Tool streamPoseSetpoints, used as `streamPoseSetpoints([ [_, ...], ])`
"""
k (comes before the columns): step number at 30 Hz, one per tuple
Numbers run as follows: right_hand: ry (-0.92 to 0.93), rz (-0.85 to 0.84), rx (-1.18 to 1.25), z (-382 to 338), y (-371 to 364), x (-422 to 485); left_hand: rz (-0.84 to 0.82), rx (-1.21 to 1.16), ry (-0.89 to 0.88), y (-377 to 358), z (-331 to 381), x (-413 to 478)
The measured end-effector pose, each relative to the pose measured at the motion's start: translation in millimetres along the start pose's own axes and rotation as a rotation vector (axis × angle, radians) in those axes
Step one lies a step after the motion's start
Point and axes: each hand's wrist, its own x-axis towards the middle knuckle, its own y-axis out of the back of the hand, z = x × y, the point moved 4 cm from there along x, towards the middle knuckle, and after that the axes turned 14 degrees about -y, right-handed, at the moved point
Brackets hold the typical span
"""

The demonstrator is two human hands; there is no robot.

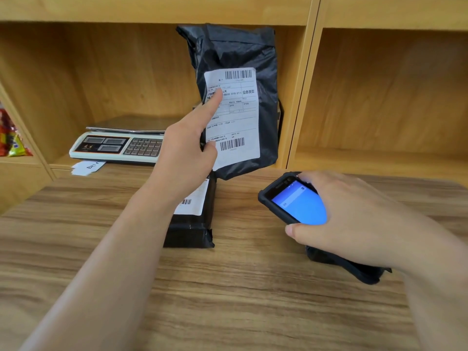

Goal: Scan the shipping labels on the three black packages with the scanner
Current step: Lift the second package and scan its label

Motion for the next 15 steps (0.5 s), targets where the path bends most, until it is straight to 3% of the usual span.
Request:
streamPoseSetpoints([
  [15,-0.029,0.001,-0.023,2.5,0.2,2.2,0.003,0.026,-0.034,3.3,0.2,0.1],
])
